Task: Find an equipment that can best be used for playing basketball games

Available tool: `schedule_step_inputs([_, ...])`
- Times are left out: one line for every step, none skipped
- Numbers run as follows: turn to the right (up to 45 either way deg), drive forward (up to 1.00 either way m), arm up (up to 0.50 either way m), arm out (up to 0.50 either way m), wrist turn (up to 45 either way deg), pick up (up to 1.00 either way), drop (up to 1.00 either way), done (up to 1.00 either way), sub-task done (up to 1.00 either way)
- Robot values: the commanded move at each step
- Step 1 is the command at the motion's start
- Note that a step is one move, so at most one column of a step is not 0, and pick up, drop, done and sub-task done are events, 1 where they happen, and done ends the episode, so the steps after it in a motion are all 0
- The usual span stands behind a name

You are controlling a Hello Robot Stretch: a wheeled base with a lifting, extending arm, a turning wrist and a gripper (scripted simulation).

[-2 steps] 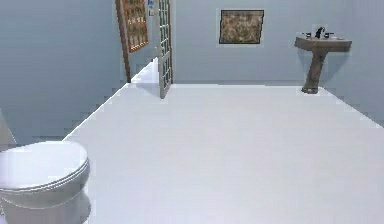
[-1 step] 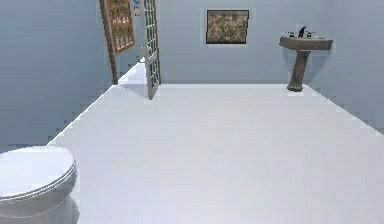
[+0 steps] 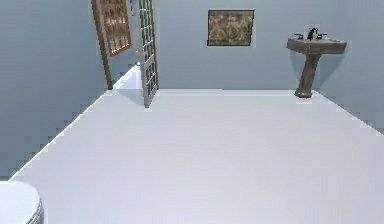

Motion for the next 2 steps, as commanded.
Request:
schedule_step_inputs([-18.0,0.0,0.0,0.0,0.0,0.0,0.0,0.0,0.0])
schedule_step_inputs([0.0,1.0,0.0,0.0,0.0,0.0,0.0,0.0,0.0])
